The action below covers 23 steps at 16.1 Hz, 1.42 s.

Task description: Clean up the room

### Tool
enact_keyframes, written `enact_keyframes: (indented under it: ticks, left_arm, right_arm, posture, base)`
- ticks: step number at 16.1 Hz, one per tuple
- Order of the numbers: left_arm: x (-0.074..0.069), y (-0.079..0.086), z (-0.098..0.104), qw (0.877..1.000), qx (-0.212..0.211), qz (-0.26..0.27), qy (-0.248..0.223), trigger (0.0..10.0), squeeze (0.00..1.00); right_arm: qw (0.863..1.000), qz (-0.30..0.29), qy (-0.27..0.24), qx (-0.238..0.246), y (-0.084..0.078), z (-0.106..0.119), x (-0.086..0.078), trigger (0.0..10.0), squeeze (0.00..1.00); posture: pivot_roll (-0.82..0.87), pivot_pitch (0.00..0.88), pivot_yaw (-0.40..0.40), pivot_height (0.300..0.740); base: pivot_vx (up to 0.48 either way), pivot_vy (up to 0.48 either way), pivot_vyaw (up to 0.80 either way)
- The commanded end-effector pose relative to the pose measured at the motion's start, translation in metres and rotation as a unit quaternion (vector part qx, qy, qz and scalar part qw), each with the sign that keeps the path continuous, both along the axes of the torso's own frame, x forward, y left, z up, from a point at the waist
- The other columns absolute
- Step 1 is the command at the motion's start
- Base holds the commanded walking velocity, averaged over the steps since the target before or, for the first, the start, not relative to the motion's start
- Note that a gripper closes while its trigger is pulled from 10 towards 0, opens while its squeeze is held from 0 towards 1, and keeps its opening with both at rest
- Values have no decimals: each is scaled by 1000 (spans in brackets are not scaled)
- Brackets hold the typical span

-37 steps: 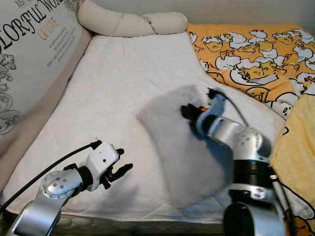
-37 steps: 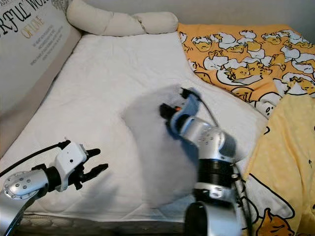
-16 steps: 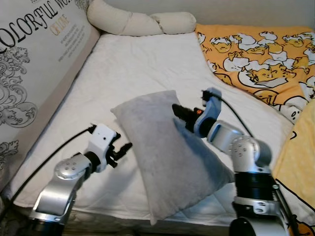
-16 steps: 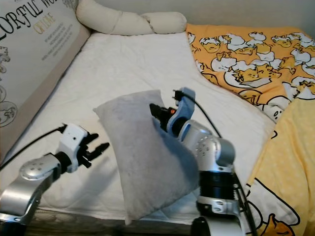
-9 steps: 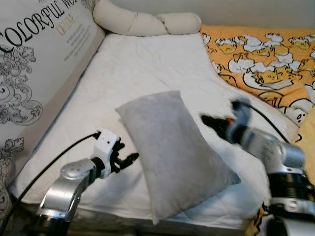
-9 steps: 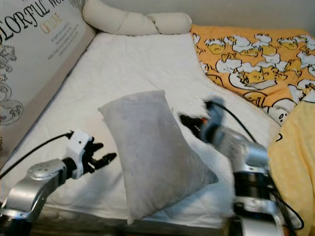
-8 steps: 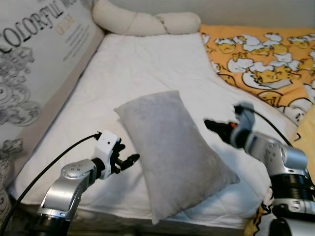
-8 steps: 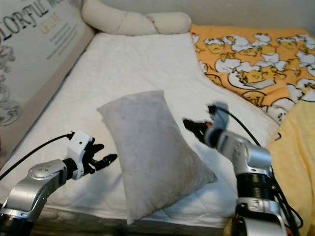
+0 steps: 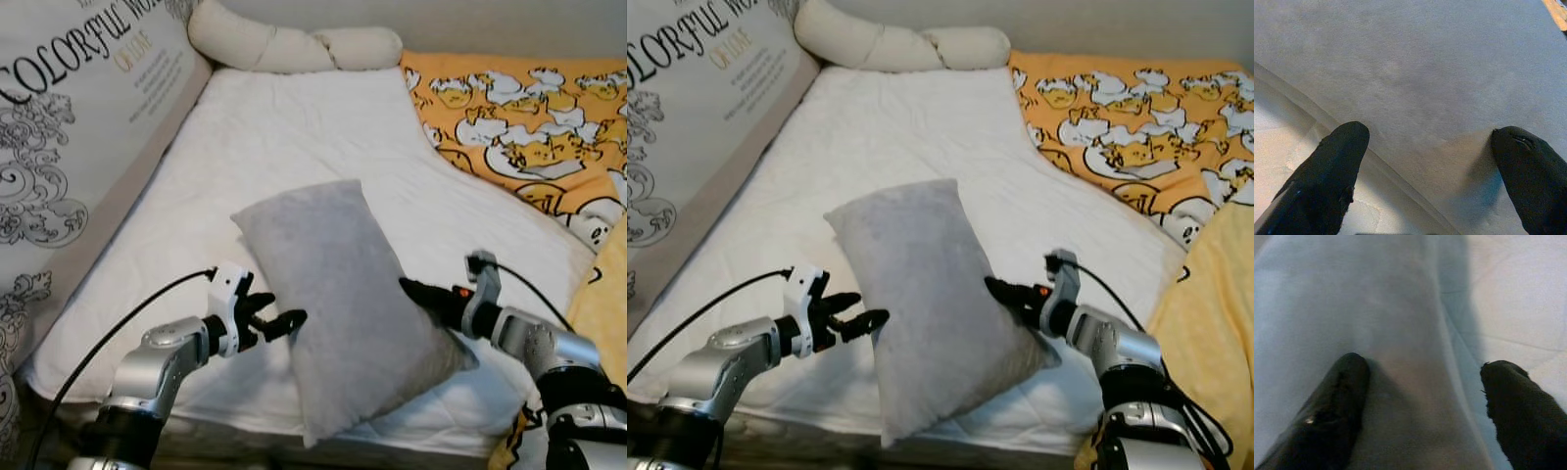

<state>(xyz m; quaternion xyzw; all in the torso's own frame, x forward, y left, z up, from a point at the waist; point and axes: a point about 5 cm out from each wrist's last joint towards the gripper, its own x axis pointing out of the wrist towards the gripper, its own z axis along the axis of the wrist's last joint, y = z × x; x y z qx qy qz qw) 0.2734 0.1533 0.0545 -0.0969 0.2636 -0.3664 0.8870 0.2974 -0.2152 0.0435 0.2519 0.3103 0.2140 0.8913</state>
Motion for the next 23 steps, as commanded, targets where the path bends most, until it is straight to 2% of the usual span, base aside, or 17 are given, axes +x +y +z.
enact_keyframes:
  ticks: [1, 2, 3, 4, 7, 8, 9, 10, 11, 13, 14, 21, 23]
  left_arm:
    - [6, -5, -1, 1000, 7, -5, -5, 10000, 1000]
    - [8, -7, -3, 1000, 9, -6, -3, 10000, 1000]
    - [13, -14, -6, 1000, 5, -10, 1, 10000, 635]
    - [16, -18, -7, 1000, 4, -13, 1, 10000, 0]
    - [17, -33, -12, 999, 6, -38, 6, 10000, 0]
    - [16, -37, -14, 999, 9, -47, 12, 10000, 0]
    - [15, -38, -16, 999, 12, -49, 18, 10000, 0]
    - [14, -38, -19, 998, 16, -52, 26, 10000, 0]
    - [15, -39, -20, 998, 10, -51, 29, 4745, 0]
    - [15, -40, -20, 998, 3, -49, 27, 431, 0]
    - [15, -40, -20, 998, 3, -49, 26, 0, 0]
    - [19, -38, -19, 999, 7, -39, 25, 0, 0]
    - [19, -37, -20, 999, 13, -36, 20, 1216, 0]
  right_arm:
    - [1000, -6, -9, 4, 4, 2, 7, 10000, 1000]
    - [1000, -11, -4, 6, 6, 0, 7, 10000, 1000]
    - [1000, -14, 2, 14, 11, -5, 9, 10000, 843]
    - [1000, -12, 3, 19, 14, -7, 10, 10000, 0]
    - [999, 38, 10, 33, 34, -10, 9, 10000, 0]
    - [998, 51, 10, 27, 38, -12, 9, 4431, 0]
    - [998, 56, 10, 18, 40, -13, 9, 0, 0]
    - [998, 64, 8, 2, 41, -16, 8, 0, 0]
    - [997, 77, 4, 9, 44, -16, 7, 0, 0]
    - [996, 83, -11, 23, 46, -16, 7, 0, 0]
    - [996, 85, -11, 21, 47, -16, 6, 0, 0]
    - [995, 100, 19, 8, 54, -23, 3, 0, 0]
    - [995, 99, 34, -2, 53, -24, 3, 0, 0]
  posture:
    - [103, 0, 41, 740]
    - [103, 0, 40, 740]
    - [103, 0, 37, 740]
    - [103, 0, 37, 740]
    - [105, 0, 34, 740]
    - [102, 0, 37, 740]
    - [100, 0, 37, 740]
    - [100, 0, 37, 740]
    - [99, 0, 39, 740]
    - [99, 0, 42, 740]
    - [99, 0, 42, 740]
    - [112, 0, 27, 740]
    - [105, 0, 34, 740]
  base:
    - [0, 0, 0]
    - [0, 0, 0]
    - [0, 0, 0]
    - [0, 0, 0]
    - [0, 0, 0]
    - [0, 0, 0]
    - [0, 0, 0]
    - [0, 0, 0]
    - [0, 0, 0]
    - [0, 0, 0]
    - [0, 0, 0]
    - [0, 0, 0]
    - [0, 0, 0]
